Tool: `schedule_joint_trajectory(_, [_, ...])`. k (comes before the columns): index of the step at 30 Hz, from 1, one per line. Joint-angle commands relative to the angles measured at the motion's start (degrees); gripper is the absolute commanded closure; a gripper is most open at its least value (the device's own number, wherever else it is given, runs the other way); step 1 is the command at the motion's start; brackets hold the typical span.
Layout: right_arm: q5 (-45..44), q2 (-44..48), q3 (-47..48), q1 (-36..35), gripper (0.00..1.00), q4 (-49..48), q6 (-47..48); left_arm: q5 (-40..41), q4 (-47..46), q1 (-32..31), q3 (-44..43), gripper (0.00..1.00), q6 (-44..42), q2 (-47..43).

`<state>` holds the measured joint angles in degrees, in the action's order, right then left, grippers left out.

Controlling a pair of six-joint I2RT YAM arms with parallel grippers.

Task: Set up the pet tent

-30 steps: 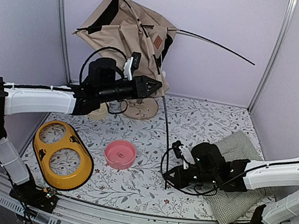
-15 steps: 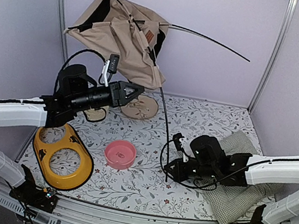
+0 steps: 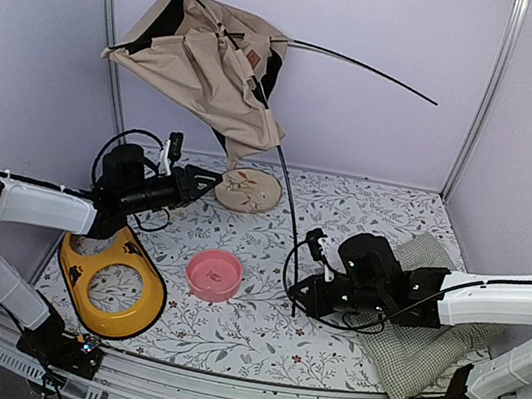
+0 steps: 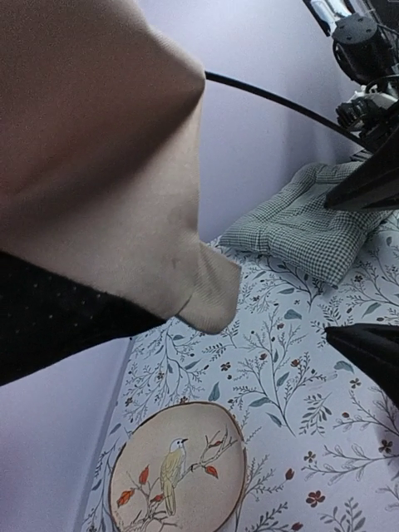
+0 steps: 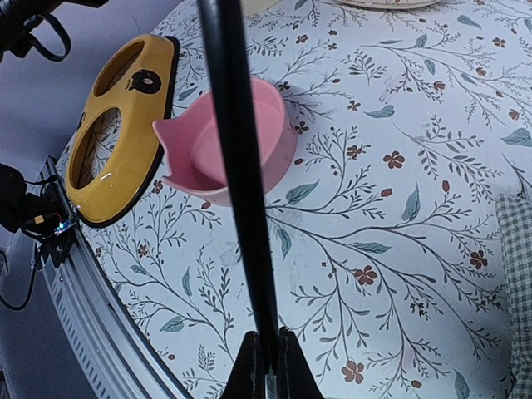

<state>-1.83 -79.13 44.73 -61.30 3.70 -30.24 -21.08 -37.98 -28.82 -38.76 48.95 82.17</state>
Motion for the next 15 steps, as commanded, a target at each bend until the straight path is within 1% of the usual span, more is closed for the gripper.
schedule_joint_trajectory(1, [-1.6, 1.24, 3.25, 0.3, 1.0, -3.46, 0.09, -6.3, -13.9, 3.13, -1.75, 0.52, 6.38, 5.57])
schedule_joint_trajectory(11, [-1.34, 1.62, 3.58, 0.3, 1.0, -3.24, 0.53, -9.53, -31.02, 6.59, -3.47, 0.53, 16.5, 16.32])
schedule_joint_trajectory(15, [-1.33, 1.62, 3.55, 0.3, 1.0, -3.06, 0.53, -9.86, -33.8, 7.32, -4.59, 0.56, 18.22, 18.41])
